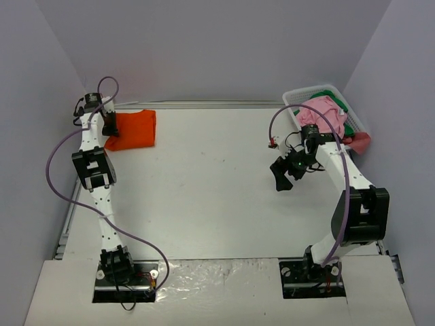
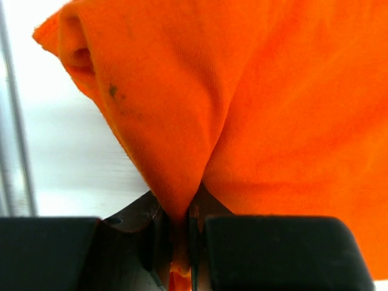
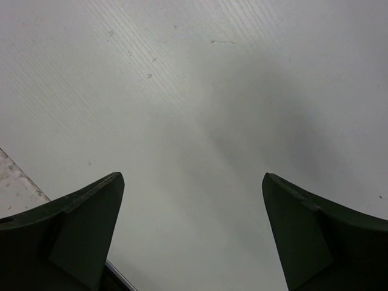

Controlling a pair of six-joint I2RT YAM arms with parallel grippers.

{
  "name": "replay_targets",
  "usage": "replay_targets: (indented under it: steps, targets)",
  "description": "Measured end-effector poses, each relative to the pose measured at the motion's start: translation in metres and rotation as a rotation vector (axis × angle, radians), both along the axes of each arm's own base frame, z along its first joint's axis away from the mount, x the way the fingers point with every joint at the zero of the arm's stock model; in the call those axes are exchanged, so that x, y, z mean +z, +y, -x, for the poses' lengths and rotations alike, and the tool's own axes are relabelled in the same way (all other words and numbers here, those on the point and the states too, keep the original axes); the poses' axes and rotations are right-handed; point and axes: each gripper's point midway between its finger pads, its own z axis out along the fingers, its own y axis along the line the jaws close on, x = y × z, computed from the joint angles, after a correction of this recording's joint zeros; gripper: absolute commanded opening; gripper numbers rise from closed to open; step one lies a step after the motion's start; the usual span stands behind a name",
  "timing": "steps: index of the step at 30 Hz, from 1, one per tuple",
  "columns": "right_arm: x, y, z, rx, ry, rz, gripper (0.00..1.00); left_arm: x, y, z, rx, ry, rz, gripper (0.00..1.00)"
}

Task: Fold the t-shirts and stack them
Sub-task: Put the neatly folded tshirt into the corner of the board with the left arm

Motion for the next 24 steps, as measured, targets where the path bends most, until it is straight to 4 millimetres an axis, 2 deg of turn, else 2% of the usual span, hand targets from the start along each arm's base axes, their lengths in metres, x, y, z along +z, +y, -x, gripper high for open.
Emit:
replay_targets:
  steps: [6, 14, 15, 17, 20, 22, 24]
  targets:
    - [-0.01, -0.003, 0.0, -0.018, 0.041, -0.011, 1.0, 0.002, 0.021, -0.01, 0.042, -0.038, -0.092, 0.02]
    - [-0.014, -0.004, 0.0, -0.024, 0.058, -0.021, 1.0, 0.003, 0.034, -0.015, 0.064, -0.06, -0.145, 0.05]
    - [-0.014, -0.004, 0.0, -0.025, 0.059, -0.022, 1.0, 0.003, 0.035, -0.015, 0.065, -0.062, -0.15, 0.09]
    - [-0.014, -0.004, -0.001, -0.027, 0.061, -0.025, 1.0, 0.003, 0.038, -0.016, 0.069, -0.063, -0.162, 0.22]
    - [-0.016, -0.005, -0.001, -0.028, 0.066, -0.025, 1.0, 0.004, 0.043, -0.016, 0.07, -0.065, -0.188, 0.25]
    - [-0.017, -0.004, 0.0, -0.028, 0.072, -0.027, 1.0, 0.005, 0.046, -0.016, 0.07, -0.066, -0.2, 0.46]
    - [-0.018, -0.004, 0.0, -0.028, 0.077, -0.028, 1.0, 0.006, 0.05, -0.016, 0.072, -0.069, -0.218, 0.58]
